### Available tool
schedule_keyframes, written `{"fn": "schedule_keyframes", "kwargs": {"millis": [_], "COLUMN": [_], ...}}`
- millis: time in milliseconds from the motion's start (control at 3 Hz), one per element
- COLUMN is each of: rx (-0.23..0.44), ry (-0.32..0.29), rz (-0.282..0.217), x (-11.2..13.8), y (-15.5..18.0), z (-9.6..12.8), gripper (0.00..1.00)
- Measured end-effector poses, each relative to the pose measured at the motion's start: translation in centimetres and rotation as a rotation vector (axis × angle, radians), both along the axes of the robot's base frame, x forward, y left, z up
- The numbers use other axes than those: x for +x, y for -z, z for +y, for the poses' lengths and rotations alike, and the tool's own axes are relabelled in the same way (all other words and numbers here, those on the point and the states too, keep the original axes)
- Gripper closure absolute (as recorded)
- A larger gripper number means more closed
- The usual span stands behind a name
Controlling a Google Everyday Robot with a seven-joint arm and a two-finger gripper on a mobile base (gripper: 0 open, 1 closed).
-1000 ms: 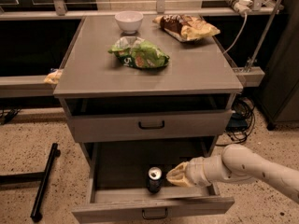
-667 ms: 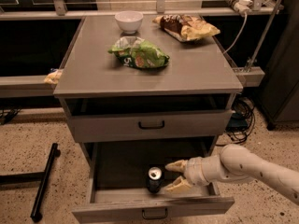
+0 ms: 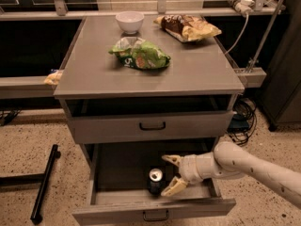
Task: Pick pepsi can from middle drawer and place on counter
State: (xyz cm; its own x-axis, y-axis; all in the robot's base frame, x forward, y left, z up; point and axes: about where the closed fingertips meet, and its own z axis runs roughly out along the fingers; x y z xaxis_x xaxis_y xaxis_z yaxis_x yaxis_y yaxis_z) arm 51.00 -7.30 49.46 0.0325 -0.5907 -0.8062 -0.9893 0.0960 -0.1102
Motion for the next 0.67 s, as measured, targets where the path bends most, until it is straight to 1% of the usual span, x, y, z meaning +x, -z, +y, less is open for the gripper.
{"fn": "schedule_keyframes", "kwargs": {"millis": [333,667], "rx": [0.012,0.016], "ry": [-0.027,-0.043], "rz": [-0.023,-0.029], "x": [1.3,2.1], "y": [1.0,2.2], "z": [1.2,2.0], "gripper": [0.23,0.23]}}
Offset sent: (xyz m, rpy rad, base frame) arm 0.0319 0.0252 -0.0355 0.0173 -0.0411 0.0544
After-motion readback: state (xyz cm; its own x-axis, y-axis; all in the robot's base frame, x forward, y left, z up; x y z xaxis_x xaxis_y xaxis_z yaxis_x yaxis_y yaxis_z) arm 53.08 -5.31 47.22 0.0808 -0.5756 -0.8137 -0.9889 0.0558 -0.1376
